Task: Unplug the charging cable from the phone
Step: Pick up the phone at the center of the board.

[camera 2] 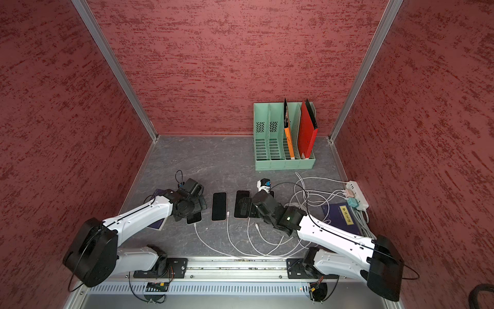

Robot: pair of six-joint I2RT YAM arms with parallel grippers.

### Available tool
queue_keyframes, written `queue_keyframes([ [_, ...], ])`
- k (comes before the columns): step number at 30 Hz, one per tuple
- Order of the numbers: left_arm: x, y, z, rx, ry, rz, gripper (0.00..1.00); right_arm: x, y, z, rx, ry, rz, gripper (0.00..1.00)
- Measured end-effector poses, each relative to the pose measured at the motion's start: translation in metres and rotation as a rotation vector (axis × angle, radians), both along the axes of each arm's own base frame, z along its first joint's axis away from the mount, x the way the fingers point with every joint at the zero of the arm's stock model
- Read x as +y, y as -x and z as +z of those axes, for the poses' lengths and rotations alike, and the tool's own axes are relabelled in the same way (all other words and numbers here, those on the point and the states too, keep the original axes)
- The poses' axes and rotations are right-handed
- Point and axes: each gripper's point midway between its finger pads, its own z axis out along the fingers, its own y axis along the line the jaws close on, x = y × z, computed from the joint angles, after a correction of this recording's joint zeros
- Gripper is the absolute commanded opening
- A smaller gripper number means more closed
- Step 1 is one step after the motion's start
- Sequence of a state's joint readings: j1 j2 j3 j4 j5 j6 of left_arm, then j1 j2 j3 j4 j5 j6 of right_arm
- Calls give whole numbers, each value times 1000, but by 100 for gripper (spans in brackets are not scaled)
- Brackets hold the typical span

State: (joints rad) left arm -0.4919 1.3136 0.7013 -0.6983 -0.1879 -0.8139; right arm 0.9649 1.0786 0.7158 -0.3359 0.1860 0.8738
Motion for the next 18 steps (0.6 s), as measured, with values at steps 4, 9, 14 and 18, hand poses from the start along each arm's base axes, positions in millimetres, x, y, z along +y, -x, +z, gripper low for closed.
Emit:
queue_keyframes([
  [4,0,1,-5,21,-7,-6,100,3,1,1,3,-10,10,98],
  [9,1,4,-11,44,-19,-16,100,5,2,2,5,-21,20,98],
  [14,1,3,-11,44,-22,-24,99,6,1,1,4,-22,24,98],
  [18,2,3,-15,57,-33,-35,97,9,1,-2,10,-21,30,98],
])
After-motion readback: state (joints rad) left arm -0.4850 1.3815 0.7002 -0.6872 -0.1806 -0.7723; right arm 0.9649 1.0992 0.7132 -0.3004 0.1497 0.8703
